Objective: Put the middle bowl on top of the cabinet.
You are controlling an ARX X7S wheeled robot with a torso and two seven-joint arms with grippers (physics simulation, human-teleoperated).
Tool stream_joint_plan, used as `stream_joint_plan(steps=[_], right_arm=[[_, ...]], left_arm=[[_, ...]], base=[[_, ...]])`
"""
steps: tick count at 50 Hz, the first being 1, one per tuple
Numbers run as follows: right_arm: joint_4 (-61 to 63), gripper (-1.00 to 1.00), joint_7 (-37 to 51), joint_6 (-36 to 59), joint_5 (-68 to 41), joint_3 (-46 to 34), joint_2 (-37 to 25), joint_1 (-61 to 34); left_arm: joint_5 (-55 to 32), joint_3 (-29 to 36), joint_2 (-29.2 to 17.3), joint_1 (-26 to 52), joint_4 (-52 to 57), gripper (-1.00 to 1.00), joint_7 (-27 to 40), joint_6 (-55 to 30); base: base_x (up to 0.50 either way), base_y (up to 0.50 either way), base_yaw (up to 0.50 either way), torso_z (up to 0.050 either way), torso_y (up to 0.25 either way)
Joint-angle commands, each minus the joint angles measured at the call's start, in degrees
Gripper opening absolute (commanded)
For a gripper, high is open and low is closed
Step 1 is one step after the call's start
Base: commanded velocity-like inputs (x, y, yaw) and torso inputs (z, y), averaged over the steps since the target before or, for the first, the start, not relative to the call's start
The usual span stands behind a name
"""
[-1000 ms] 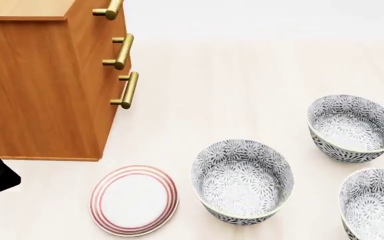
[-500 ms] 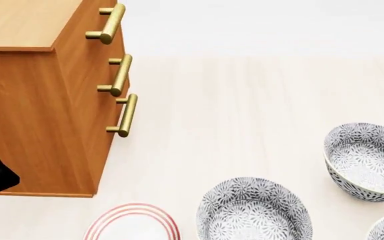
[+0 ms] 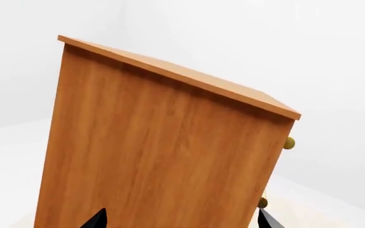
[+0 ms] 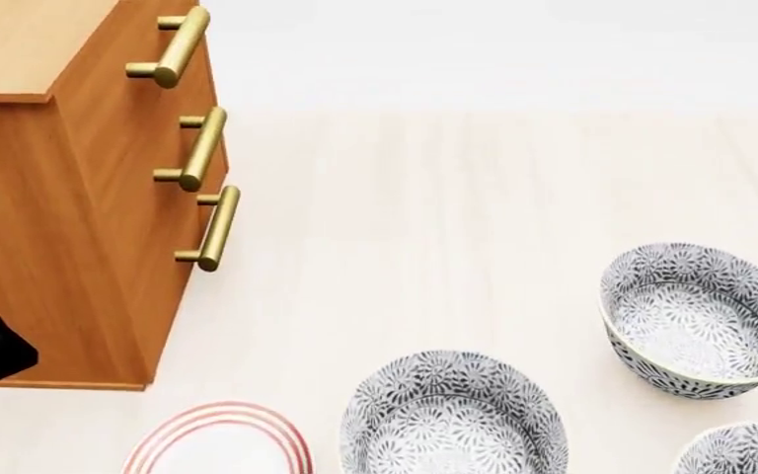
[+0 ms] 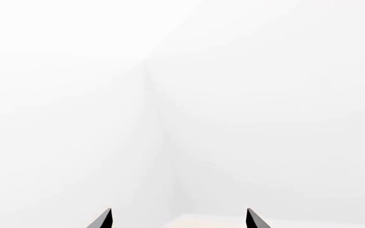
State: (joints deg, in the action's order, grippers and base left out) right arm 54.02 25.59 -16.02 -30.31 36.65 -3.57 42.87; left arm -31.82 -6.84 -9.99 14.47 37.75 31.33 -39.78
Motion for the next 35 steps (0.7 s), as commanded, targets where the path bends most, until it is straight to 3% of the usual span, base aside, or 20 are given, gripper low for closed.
stream_joint_plan(steps=[1, 6, 18, 25, 35], right_arm=[[-0.88, 1.0, -1.71, -0.52, 2.52, 1.1, 1.17, 0.34], [-0.63, 1.0, -1.41, -0.08, 2.92, 1.13, 1.17, 0.36], [-0.42, 1.0, -1.79, -0.51, 2.78, 1.18, 1.51, 0.42], [-0.59, 1.0, -1.43, -0.26, 3.76, 0.17, 1.2, -0.19], [-0.01, 1.0, -0.33, -0.47, 4.73, -1.0, 1.41, -0.33]], left_arm=[[-0.14, -2.21, 0.98, -0.65, 0.28, 1.0, -0.13, 0.99], [-0.24, -1.85, 0.8, -0.83, 0.66, 1.0, 0.25, 0.89], [-2.56, -1.81, 0.84, -1.52, 2.37, 1.0, 2.17, -1.69], [-10.28, -5.22, 2.71, -5.45, 11.22, 1.0, 12.06, -13.19], [-14.9, -6.79, 4.68, -9.39, 19.26, 1.0, 21.31, -18.95]], base=[[0.3, 0.0, 0.0, 0.0, 0.0], [0.46, 0.0, 0.0, 0.0, 0.0], [0.0, 0.0, 0.0, 0.0, 0.0], [0.0, 0.0, 0.0, 0.0, 0.0], [0.0, 0.0, 0.0, 0.0, 0.0]])
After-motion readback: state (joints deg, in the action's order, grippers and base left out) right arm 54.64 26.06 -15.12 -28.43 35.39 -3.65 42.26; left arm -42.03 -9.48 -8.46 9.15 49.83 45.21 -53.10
